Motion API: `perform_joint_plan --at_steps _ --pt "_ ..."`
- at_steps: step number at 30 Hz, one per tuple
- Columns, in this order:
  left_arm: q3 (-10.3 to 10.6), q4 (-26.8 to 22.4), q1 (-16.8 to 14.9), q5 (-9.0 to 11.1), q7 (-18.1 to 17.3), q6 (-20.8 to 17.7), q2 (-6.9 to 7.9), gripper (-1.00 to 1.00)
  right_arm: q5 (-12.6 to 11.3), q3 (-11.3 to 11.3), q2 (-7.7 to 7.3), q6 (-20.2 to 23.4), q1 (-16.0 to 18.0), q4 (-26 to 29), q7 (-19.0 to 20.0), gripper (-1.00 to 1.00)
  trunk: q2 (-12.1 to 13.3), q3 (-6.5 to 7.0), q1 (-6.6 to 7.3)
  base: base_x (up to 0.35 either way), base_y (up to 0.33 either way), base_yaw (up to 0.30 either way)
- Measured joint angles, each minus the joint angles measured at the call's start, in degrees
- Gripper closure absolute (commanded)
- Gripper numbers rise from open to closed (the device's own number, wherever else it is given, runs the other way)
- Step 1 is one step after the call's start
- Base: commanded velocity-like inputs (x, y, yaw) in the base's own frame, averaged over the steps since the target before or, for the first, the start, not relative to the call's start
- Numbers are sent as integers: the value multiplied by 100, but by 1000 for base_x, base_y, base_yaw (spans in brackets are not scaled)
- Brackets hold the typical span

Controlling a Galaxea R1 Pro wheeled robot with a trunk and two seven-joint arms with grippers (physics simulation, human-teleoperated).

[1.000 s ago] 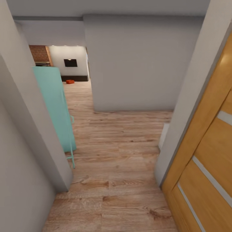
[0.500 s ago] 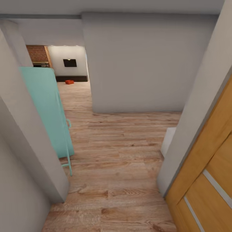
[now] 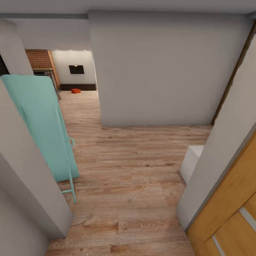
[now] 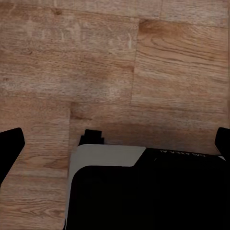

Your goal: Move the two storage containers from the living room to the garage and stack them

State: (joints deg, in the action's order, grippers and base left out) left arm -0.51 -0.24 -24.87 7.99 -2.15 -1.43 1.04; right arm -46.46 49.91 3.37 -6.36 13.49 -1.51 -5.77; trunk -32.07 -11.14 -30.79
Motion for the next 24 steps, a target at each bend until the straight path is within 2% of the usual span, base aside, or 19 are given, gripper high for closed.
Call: perform_joint_plan --at_steps 24 --pt "0 0 -2 0 0 0 0 -100 5 6 6 -4 3 0 0 -100 0 0 0 321 0 0"
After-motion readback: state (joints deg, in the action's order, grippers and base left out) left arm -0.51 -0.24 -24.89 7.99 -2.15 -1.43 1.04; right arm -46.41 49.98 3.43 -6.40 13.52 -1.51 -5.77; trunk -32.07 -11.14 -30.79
